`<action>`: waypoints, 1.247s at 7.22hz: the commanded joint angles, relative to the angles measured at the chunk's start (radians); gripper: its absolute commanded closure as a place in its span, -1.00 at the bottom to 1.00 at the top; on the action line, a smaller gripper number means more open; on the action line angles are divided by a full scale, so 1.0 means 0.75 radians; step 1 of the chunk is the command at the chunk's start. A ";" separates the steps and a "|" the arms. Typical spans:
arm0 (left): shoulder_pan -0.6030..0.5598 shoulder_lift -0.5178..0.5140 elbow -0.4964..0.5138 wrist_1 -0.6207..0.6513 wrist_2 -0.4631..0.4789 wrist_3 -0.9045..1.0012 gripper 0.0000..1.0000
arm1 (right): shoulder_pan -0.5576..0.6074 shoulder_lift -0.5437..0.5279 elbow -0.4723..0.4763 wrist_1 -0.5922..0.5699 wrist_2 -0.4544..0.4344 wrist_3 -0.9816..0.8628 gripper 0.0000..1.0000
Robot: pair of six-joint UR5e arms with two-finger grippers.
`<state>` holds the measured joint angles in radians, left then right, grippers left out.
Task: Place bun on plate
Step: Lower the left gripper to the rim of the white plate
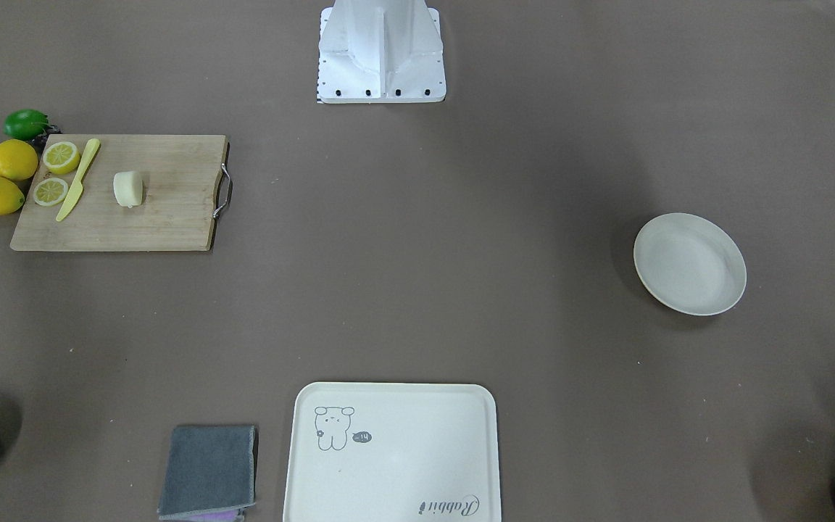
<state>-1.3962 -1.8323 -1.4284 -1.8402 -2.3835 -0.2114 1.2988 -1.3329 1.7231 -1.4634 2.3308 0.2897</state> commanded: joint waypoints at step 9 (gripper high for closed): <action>0.389 -0.011 0.211 -0.301 0.012 0.032 -0.58 | -0.038 0.047 -0.052 0.000 -0.113 0.053 -1.00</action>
<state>-1.1091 -1.8401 -1.2716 -2.0666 -2.3746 -0.1956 1.2701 -1.3003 1.6908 -1.4634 2.2559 0.3227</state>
